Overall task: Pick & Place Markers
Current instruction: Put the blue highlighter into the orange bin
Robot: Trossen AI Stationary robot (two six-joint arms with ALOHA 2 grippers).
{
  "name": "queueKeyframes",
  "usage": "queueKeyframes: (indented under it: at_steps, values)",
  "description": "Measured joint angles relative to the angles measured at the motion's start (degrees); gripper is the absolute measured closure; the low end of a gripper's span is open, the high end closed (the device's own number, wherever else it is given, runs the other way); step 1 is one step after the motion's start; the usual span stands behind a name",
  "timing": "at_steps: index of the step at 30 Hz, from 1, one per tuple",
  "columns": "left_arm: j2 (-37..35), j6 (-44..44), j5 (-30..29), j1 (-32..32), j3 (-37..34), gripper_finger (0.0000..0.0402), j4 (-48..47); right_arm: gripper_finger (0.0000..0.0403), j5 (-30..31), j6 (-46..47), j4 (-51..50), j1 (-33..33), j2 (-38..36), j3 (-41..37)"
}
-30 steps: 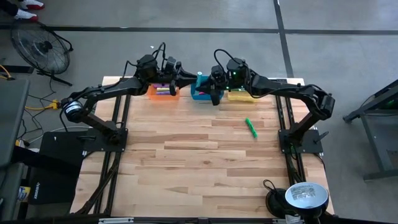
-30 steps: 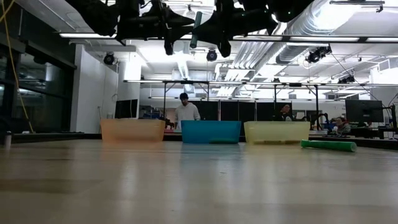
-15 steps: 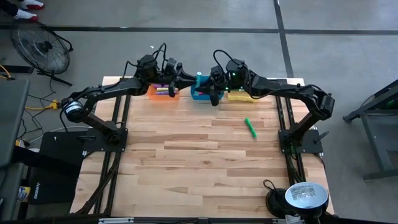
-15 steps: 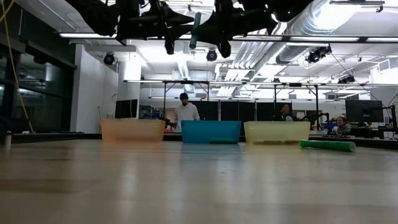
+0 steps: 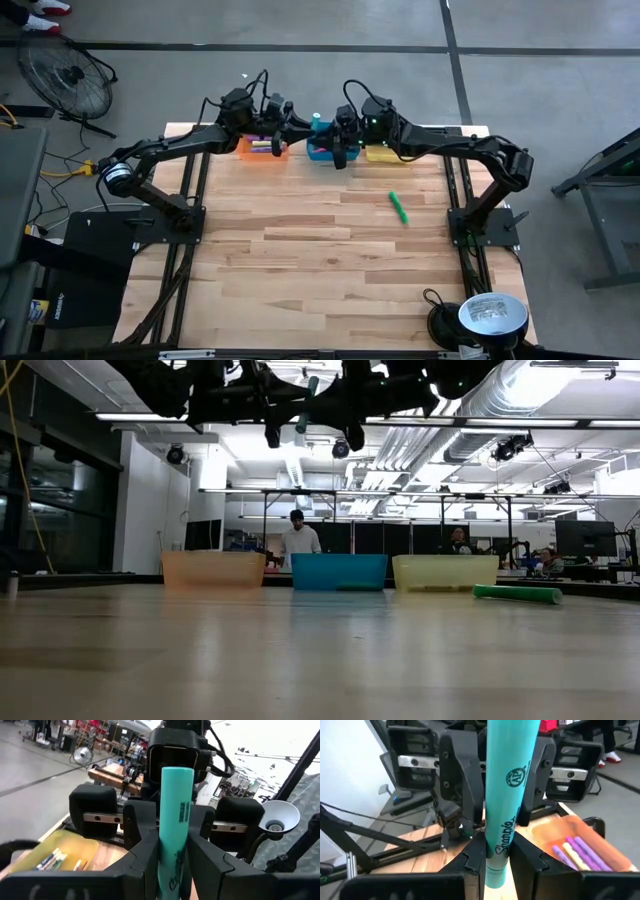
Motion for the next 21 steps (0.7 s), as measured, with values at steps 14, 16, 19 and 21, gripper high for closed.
queueKeyframes:
  at_steps: [14,16,19,21]
  values:
    - [0.0,2.1,-1.0,-1.0,0.0,0.0308,-4.4,0.0350,-0.3,1.7,0.1,0.4,0.8,0.0]
    - [0.0,2.9,-1.0,-1.6,0.0,0.0324,-4.3,0.0350,-0.5,1.7,0.1,0.4,0.8,0.0]
    - [0.0,3.1,-1.5,-1.6,0.0,0.0346,-4.2,0.0355,-0.3,1.8,-0.1,0.8,0.8,0.0]
    - [0.0,3.1,-1.4,-1.7,0.0,0.0346,-4.2,0.0355,-0.2,1.8,-0.4,0.9,0.8,0.0]
